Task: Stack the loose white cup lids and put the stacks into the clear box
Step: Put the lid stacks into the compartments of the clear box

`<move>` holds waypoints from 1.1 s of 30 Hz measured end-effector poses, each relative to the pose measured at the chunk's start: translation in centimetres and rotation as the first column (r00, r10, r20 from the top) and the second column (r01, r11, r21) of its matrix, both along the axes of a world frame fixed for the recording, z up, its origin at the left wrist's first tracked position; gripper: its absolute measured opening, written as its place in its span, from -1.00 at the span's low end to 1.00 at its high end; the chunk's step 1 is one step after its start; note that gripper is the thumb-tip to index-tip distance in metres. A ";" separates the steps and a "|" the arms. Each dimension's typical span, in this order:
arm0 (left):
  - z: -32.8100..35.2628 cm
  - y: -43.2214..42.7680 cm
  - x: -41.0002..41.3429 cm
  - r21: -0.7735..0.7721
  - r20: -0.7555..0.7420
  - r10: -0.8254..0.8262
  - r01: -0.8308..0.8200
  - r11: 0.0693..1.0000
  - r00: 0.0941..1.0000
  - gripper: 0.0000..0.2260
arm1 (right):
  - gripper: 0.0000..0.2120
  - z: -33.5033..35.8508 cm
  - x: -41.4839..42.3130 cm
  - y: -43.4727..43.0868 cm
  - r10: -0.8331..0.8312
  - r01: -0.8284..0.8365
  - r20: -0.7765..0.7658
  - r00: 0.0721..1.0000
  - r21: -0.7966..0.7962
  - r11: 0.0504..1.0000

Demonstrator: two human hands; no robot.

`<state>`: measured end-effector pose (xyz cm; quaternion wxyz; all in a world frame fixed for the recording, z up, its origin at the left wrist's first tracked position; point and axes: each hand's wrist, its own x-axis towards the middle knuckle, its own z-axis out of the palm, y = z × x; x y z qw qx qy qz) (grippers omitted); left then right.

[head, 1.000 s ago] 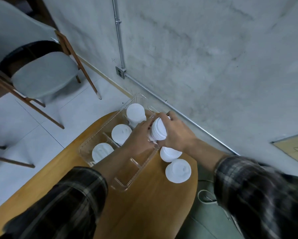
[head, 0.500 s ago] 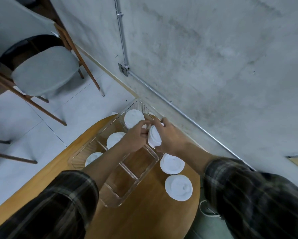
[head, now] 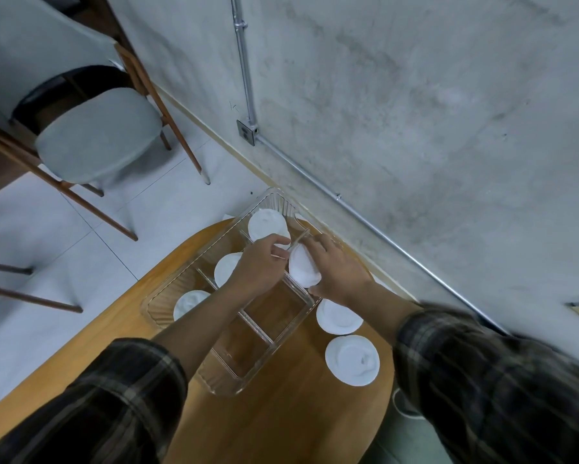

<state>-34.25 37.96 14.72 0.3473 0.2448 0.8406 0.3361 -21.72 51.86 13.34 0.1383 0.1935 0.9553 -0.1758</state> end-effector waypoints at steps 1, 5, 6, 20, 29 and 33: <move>0.2 -0.1 0.2 0.007 -0.004 -0.003 0.003 1.000 1.000 -0.68 | 0.03 0.3 0.2 0.0 -0.011 0.011 -0.010 1.000 -0.005 1.000; 0.9 -1.3 1.3 0.039 -0.012 -0.044 0.044 0.998 0.999 -0.71 | -0.03 1.3 1.5 -0.6 -0.056 0.054 -0.066 0.996 -0.024 0.998; 1.1 -1.6 1.6 0.045 -0.010 -0.050 0.050 0.998 0.999 -0.71 | -0.06 1.6 2.0 -0.9 -0.081 0.079 -0.074 0.994 -0.033 0.996; 1.1 -8.6 10.1 0.099 0.020 -0.352 0.349 0.932 0.936 -0.76 | -0.28 4.2 13.9 -8.9 -0.365 0.362 -0.100 0.925 -0.047 0.931; -2.8 -9.8 14.5 -0.002 0.130 -0.396 0.400 0.916 0.909 -0.73 | -0.23 2.0 17.6 -11.4 -0.473 0.469 -0.063 0.879 -0.065 0.881; -4.3 -10.3 15.0 -0.034 0.157 -0.367 0.376 0.926 0.917 -0.73 | -0.10 0.9 17.9 -12.1 -0.425 0.424 -0.012 0.905 -0.052 0.904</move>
